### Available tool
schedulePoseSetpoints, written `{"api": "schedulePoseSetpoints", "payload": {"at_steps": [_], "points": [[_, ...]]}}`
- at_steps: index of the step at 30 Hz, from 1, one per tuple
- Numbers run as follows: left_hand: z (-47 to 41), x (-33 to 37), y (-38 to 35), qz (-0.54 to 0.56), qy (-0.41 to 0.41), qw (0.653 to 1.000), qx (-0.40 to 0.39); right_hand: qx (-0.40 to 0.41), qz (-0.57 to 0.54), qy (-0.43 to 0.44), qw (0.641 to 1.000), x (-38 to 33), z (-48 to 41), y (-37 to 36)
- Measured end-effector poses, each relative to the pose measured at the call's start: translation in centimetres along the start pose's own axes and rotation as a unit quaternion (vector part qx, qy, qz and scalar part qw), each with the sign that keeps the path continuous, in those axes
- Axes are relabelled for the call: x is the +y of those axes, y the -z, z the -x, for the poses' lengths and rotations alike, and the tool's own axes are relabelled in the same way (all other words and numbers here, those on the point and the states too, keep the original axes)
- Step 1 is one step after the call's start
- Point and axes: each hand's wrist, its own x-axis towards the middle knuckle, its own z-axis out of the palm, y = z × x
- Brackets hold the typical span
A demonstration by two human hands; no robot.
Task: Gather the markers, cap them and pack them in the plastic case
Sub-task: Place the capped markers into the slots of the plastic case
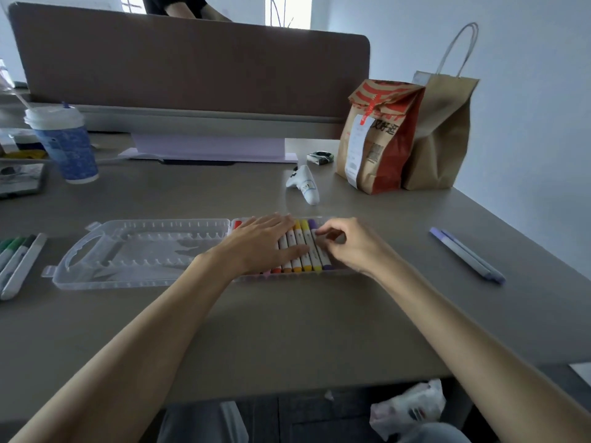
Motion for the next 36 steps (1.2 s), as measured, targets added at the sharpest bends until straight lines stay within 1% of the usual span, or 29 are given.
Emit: {"api": "schedulePoseSetpoints", "payload": {"at_steps": [2, 4, 6, 9, 11, 13, 16, 19, 20, 23, 27, 30, 31, 33, 34, 36], "points": [[0.2, 0.1, 0.1, 0.007, 0.001, 1.0, 0.002, 0.011, 0.012, 0.017, 1.0, -0.3, 1.0, 0.3], [0.4, 0.5, 0.2, 0.023, -0.001, 1.0, 0.017, 0.034, 0.001, 0.031, 0.999, 0.0, 2.1, 1.0], [0.2, 1.5, 0.5, 0.044, -0.01, 0.998, 0.049, 0.095, -0.039, 0.032, 0.994, 0.8, 2.9, 2.4], [-0.7, 4.5, 0.5, 0.073, -0.044, 0.992, 0.098, 0.186, -0.072, 0.008, 0.98, 2.6, 4.2, 5.2], [-1.4, 7.6, 0.5, 0.118, -0.065, 0.983, 0.122, 0.211, -0.06, -0.018, 0.975, 4.6, 5.3, 6.8], [-2.5, 11.5, 0.4, 0.166, -0.082, 0.974, 0.129, 0.23, -0.043, -0.045, 0.971, 6.7, 6.7, 8.2], [-5.0, 17.1, -0.8, 0.207, -0.071, 0.972, 0.089, 0.27, -0.022, -0.074, 0.96, 9.4, 9.2, 10.4], [-7.3, 21.6, -2.4, 0.202, -0.022, 0.978, 0.042, 0.291, -0.001, -0.115, 0.95, 12.0, 10.9, 12.2], [-7.9, 22.6, -2.8, 0.186, 0.0, 0.982, 0.032, 0.297, -0.02, -0.141, 0.944, 12.9, 11.2, 12.6], [-9.6, 24.6, -3.2, 0.163, 0.049, 0.985, 0.012, 0.308, -0.135, -0.217, 0.916, 14.3, 11.5, 13.3], [-11.5, 24.9, -2.9, 0.177, 0.072, 0.981, -0.039, 0.315, -0.205, -0.226, 0.899, 14.9, 11.7, 13.3], [-12.4, 24.4, -2.4, 0.22, 0.08, 0.967, -0.099, 0.327, -0.25, -0.237, 0.88, 15.2, 11.5, 13.2], [-12.6, 24.4, -2.1, 0.241, 0.09, 0.958, -0.124, 0.329, -0.253, -0.238, 0.878, 15.1, 11.5, 13.3], [-12.7, 24.5, -1.3, 0.261, 0.12, 0.943, -0.171, 0.317, -0.236, -0.229, 0.89, 15.0, 11.4, 13.2], [-12.7, 24.6, -1.0, 0.257, 0.128, 0.94, -0.182, 0.306, -0.221, -0.227, 0.898, 14.9, 11.5, 13.2], [-12.9, 24.8, -1.1, 0.245, 0.136, 0.943, -0.179, 0.292, -0.201, -0.229, 0.907, 14.9, 11.7, 13.0]]}}
